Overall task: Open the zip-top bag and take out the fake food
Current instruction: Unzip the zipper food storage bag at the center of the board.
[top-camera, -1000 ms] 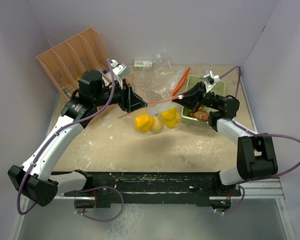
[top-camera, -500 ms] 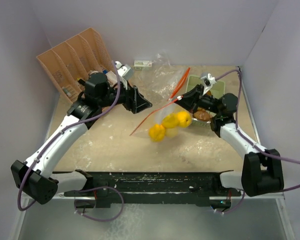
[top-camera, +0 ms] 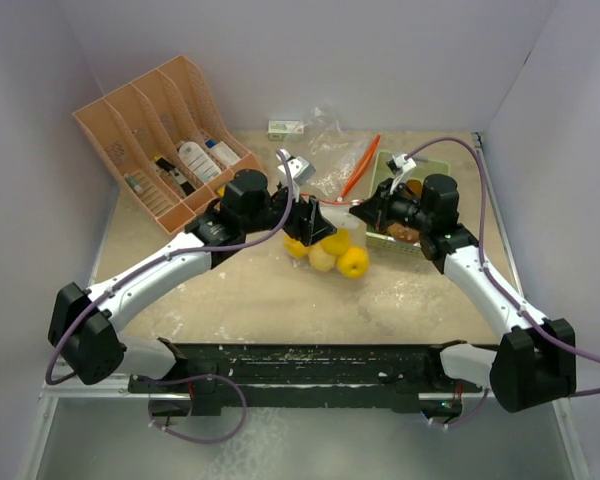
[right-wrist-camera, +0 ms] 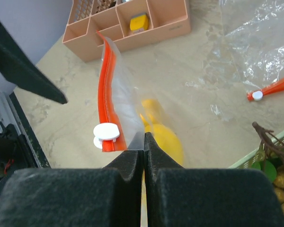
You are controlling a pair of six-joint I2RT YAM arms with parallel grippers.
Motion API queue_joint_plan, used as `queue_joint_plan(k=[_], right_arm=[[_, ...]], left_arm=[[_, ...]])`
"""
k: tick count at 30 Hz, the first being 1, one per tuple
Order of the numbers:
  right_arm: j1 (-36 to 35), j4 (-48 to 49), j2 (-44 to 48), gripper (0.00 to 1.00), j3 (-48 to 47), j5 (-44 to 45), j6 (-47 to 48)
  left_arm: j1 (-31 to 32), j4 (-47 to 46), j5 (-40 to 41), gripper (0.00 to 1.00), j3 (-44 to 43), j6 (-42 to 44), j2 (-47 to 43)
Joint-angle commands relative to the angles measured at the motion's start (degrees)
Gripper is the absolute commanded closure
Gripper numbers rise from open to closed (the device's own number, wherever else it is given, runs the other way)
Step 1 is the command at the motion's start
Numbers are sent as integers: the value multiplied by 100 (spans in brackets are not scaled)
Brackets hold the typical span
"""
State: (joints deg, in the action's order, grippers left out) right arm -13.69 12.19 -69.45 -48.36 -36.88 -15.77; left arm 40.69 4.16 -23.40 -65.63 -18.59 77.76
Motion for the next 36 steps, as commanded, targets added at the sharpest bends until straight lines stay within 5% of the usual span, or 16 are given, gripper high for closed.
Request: queue_joint_plan(k=[1,5,12,18,23,36], right_arm=[[-63,-282,396,100,107,42,239],[-63,-329,590,100,159,-159,274],[-63,-402,644,100,180,-346,316],[-63,-507,672,100,195,-462,416],[-63,-525,727,100,169,-444,431],[-63,-366,608,100,110,-409,398]], left_arm=[[97,-1286,396,23,280,333,-15],[142,-2192,0,25,612,759,9],[-117,-2447,-1436,23,106,1547,183],[-211,-1485,-2397,16,-463,2905,439],[-202,-1796,-3276,18,-285,3475,610],[-80,-2544,-2692,24,-151,3668,1035]])
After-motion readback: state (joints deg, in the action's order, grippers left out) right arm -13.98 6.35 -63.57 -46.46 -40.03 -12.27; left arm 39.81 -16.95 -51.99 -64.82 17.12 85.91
